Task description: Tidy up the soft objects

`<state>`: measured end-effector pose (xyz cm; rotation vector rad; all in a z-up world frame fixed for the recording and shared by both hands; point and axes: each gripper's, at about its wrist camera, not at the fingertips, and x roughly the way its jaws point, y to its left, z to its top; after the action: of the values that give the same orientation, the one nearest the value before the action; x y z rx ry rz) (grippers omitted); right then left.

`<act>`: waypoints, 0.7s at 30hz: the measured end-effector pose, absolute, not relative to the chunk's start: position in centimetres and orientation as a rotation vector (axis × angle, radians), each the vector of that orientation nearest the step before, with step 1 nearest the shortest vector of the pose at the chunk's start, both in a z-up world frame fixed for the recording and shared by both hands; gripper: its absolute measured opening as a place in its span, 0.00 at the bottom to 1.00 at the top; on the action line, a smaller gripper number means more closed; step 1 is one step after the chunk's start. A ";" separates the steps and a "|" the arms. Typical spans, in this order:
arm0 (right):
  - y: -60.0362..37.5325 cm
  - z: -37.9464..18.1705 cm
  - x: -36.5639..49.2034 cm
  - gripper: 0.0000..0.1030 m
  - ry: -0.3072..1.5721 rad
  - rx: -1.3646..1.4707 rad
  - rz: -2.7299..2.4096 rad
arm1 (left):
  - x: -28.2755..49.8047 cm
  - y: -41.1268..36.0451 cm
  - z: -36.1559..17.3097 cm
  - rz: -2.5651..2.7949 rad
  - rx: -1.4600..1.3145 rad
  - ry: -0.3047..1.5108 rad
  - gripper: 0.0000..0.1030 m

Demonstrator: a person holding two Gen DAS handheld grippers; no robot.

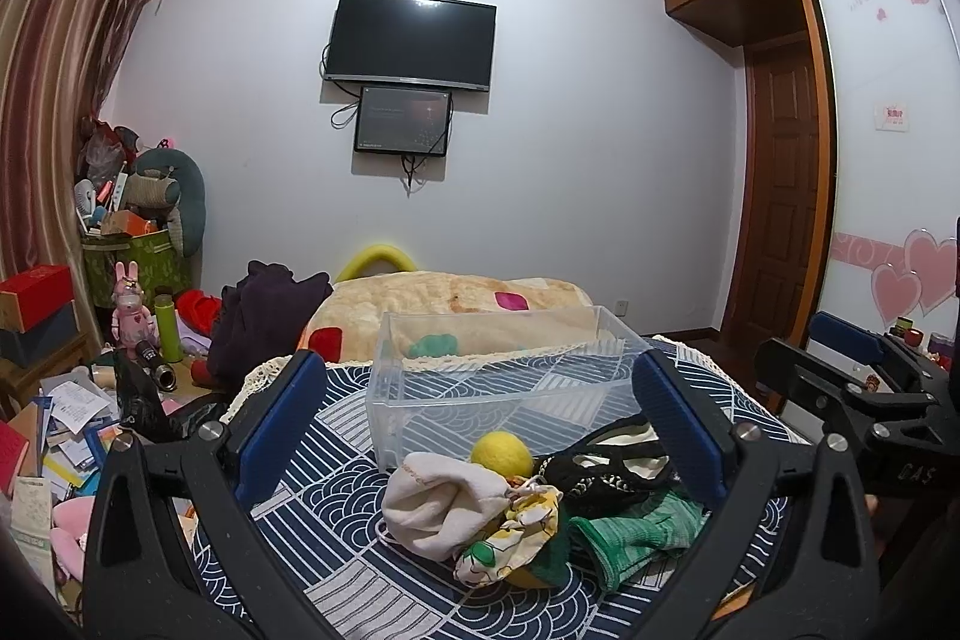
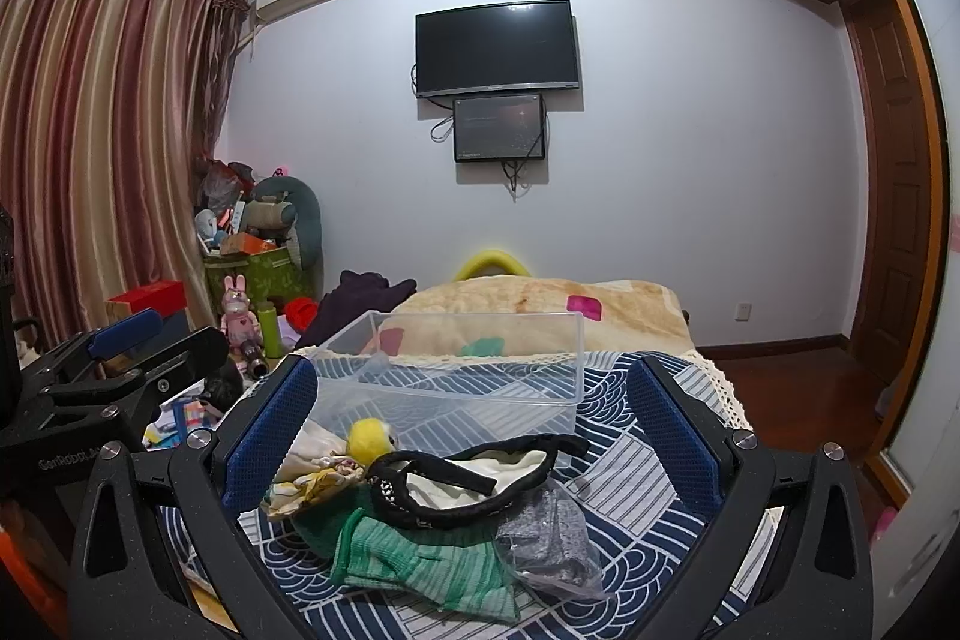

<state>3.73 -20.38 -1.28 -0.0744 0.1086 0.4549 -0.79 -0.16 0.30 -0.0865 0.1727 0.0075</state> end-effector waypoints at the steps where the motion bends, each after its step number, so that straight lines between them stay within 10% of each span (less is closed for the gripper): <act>1: -20.3 -1.3 3.7 1.00 0.110 -0.075 0.454 | -0.8 -0.2 0.3 0.005 -0.085 0.177 1.00; 11: -20.6 -2.1 4.5 1.00 0.138 -0.072 0.435 | 0.6 -0.3 -0.6 -0.003 -0.061 0.231 1.00; 21: -21.0 -4.6 7.5 0.77 0.269 -0.083 0.387 | 4.1 1.7 -3.4 -0.031 -0.141 0.388 0.74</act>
<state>7.54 -21.02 -4.64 -0.0830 0.2689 0.3869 4.08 1.70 -3.45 -0.1408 0.3883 -0.0310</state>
